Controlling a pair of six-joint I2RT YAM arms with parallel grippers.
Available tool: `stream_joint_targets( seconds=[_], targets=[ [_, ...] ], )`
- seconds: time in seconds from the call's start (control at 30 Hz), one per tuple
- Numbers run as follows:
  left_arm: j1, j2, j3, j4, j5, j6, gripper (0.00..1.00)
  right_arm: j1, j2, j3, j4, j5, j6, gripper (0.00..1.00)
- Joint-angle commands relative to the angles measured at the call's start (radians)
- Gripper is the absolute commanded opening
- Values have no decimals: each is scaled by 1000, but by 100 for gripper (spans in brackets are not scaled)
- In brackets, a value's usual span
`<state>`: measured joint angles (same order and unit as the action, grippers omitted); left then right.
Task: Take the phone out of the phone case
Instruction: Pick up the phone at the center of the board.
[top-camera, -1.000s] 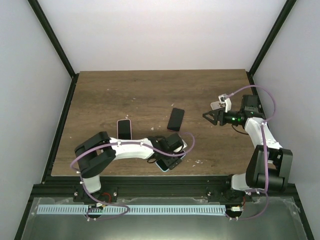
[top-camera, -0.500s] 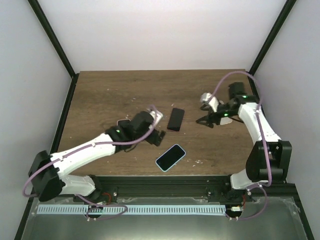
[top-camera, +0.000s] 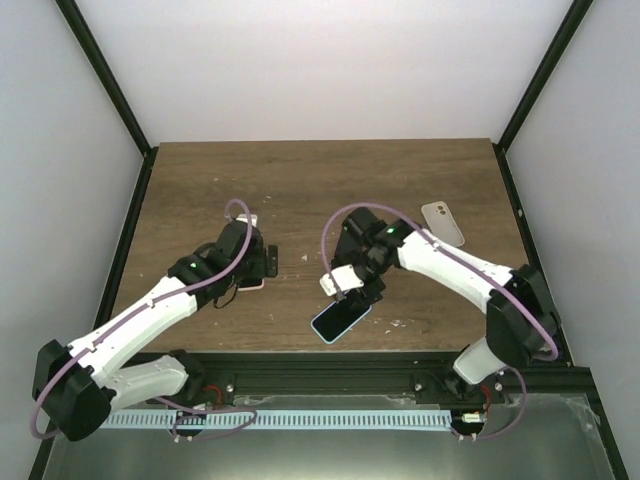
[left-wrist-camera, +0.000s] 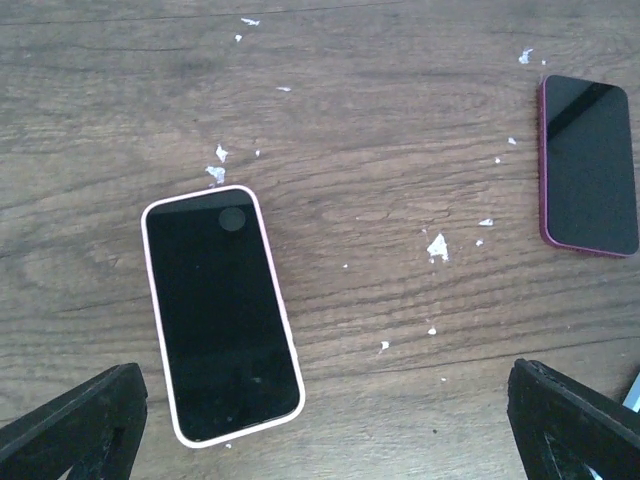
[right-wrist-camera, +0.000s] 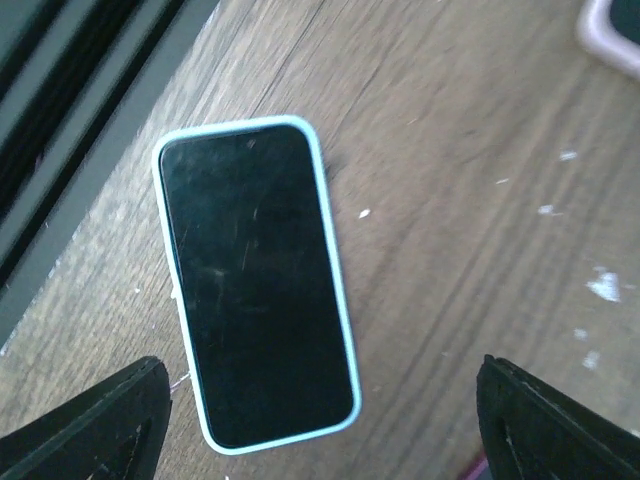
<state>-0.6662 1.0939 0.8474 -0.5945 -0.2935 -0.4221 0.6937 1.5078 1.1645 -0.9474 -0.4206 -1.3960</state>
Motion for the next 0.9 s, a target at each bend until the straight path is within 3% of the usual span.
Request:
stream_joint_targets(
  seconds=[0.0,0.2,0.47,0.87],
  targets=[
    [6,-41,-20,-31,-37,-28,100,72,64,-55,72,203,-3,85],
    [7,-83,-43,-12,-40,-33,100,118,150,-45,32,223,1,87],
    [9,-92,-62,2,-24,-29,100,139,276,27,1,243,153,89],
    [11,-62,-61,20,-1,-24,100,152,207,-119,103,298,198,91]
  ],
)
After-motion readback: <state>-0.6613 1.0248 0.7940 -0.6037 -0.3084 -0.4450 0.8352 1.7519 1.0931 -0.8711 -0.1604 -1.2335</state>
